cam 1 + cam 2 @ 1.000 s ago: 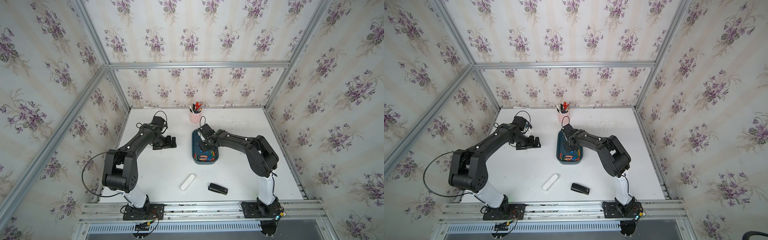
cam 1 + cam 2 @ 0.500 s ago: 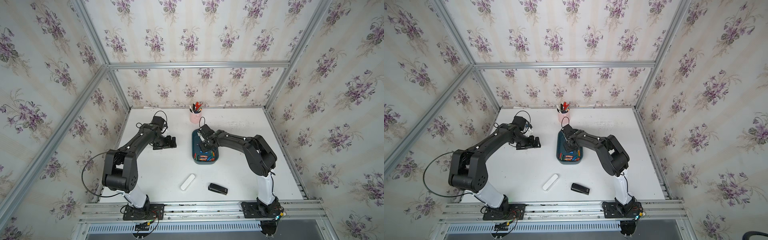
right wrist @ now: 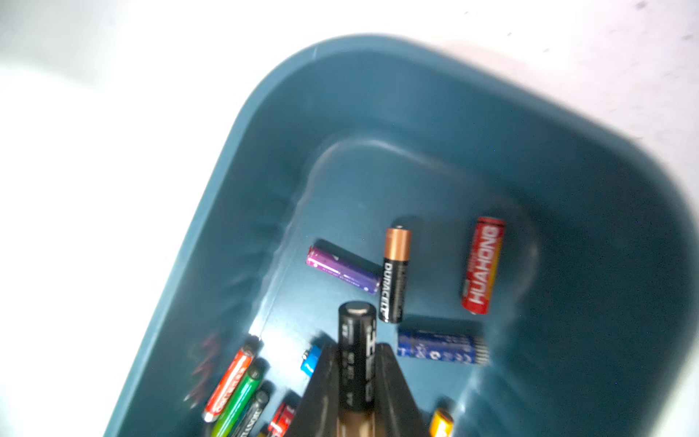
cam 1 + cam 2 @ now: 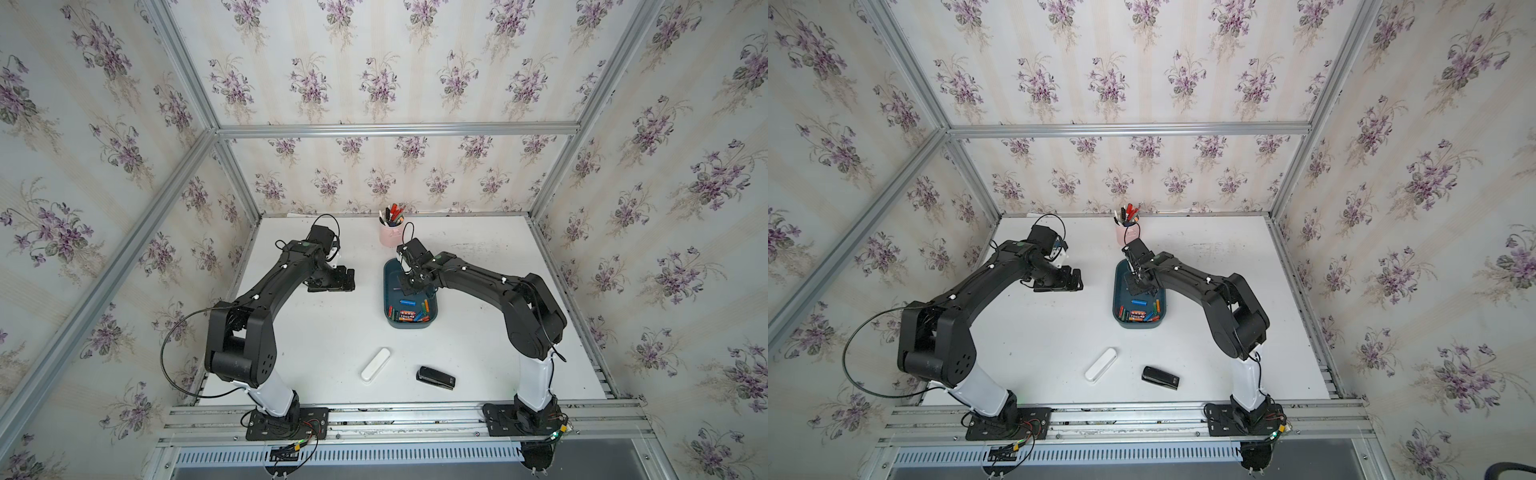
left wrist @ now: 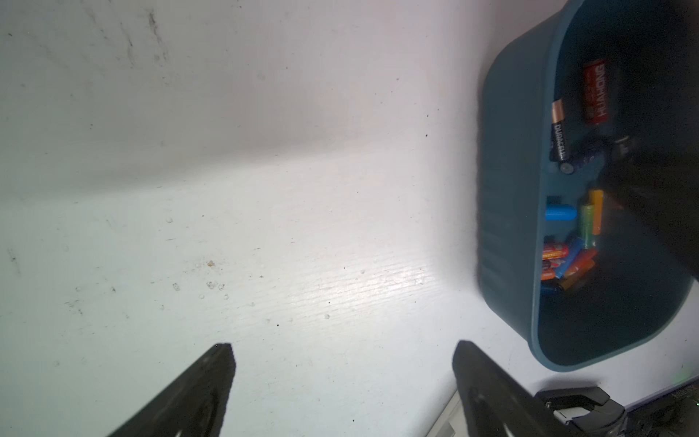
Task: Take the batteries out of the storage box
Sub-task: Pick up the battery from the storage box, then place the battery at the center of the board.
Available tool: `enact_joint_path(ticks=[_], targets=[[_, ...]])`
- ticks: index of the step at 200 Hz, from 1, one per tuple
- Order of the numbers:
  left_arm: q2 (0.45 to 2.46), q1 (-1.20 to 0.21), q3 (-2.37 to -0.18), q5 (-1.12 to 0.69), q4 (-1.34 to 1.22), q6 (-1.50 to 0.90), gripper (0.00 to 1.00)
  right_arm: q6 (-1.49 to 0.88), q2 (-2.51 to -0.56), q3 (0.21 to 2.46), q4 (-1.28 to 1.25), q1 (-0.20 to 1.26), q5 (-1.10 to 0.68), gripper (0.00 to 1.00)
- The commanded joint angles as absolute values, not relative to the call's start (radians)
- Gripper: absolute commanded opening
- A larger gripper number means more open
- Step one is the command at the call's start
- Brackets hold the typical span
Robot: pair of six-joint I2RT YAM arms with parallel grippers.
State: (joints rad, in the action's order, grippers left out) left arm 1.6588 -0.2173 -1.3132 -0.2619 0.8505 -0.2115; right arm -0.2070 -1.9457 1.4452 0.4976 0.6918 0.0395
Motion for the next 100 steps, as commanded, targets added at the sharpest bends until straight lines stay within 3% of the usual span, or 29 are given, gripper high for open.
enact_joint_path(ticks=[1, 100], targets=[[1.667, -0.231, -1.341, -0.23, 0.884, -0.2, 0.95, -0.256, -1.899, 1.446, 0.542, 0.672, 0.064, 0.16], [1.739, -0.324, -1.475, -0.171, 0.937, -0.199, 0.95, -0.313, -1.711, 1.216, 0.529, 0.465, 0.088, 0.15]])
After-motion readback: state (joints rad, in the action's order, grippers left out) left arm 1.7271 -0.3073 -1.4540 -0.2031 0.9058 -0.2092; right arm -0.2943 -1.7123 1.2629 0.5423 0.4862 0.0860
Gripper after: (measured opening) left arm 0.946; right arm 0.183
